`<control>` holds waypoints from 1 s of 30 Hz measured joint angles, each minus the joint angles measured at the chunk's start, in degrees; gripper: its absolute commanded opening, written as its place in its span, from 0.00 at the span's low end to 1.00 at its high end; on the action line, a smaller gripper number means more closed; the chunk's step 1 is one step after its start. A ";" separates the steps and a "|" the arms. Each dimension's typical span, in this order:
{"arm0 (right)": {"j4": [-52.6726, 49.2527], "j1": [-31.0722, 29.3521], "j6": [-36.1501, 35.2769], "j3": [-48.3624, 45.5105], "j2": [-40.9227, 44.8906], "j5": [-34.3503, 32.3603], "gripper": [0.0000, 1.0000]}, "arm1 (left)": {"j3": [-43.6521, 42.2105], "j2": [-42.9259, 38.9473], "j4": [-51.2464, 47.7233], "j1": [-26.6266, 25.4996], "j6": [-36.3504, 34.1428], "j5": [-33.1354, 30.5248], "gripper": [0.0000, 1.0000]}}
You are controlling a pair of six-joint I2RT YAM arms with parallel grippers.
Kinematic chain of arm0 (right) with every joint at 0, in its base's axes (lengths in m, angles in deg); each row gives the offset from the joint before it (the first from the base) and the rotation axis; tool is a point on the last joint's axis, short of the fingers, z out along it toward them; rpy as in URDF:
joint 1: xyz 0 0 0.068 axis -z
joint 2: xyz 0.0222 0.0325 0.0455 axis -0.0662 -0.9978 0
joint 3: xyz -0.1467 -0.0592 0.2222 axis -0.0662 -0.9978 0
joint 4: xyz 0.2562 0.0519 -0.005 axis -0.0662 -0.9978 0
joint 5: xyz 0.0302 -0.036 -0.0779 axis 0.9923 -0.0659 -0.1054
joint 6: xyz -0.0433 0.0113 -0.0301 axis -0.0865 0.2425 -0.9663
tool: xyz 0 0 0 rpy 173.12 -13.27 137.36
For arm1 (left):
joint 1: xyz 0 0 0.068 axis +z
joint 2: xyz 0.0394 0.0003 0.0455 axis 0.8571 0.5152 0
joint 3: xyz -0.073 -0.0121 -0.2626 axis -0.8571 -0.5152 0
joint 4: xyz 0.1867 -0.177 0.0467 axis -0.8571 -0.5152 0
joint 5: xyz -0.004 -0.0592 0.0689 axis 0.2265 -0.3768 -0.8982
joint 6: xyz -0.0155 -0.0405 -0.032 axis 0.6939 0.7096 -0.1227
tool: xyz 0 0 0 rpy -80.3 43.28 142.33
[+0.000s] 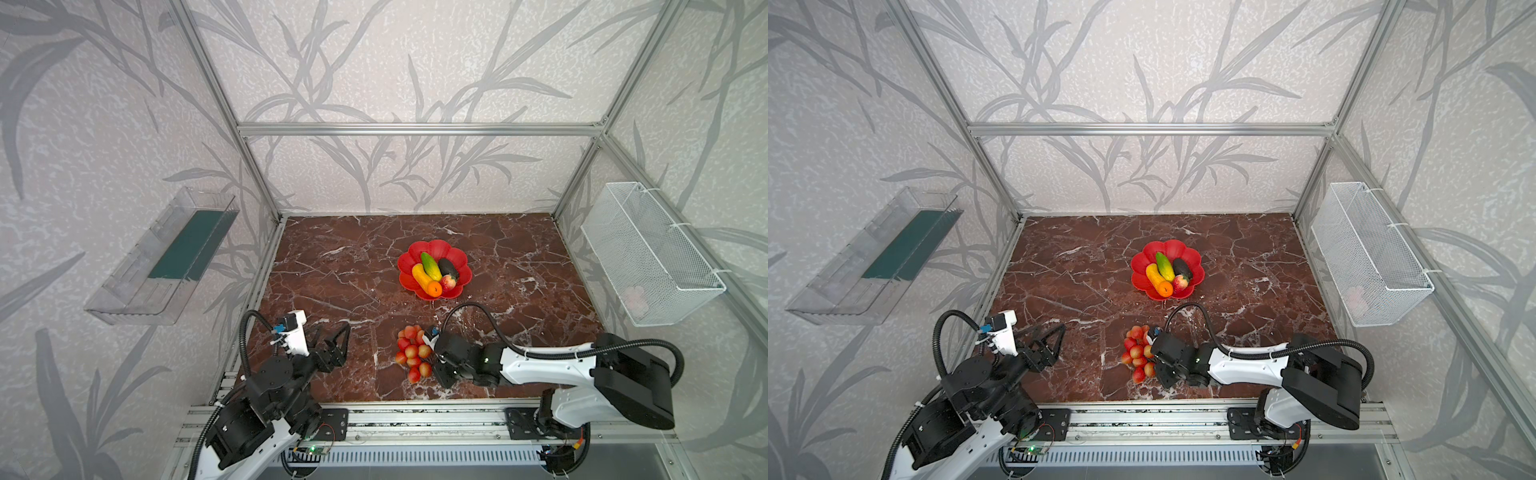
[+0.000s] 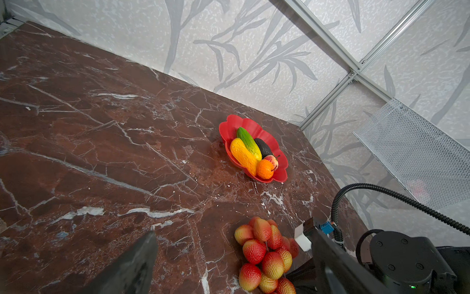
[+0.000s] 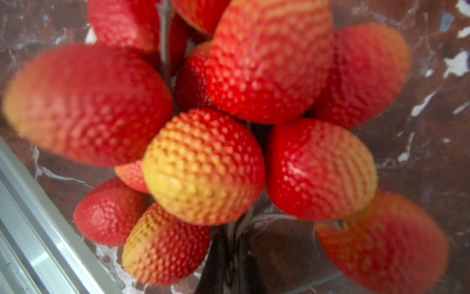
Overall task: Place and organize the fake fruits in the fruit bowl
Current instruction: 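Grasp the lychee bunch by its stems with the right gripper and lift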
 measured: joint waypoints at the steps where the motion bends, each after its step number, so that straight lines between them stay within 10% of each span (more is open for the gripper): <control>1: -0.04 -0.04 -0.22 0.22 -0.11 0.02 0.00 | 0.00 0.00 0.11 0.02 0.00 0.20 0.95; 30: -9.22 0.39 -11.58 24.55 3.48 -4.59 0.00 | 0.00 0.00 4.39 0.02 -1.60 5.49 0.95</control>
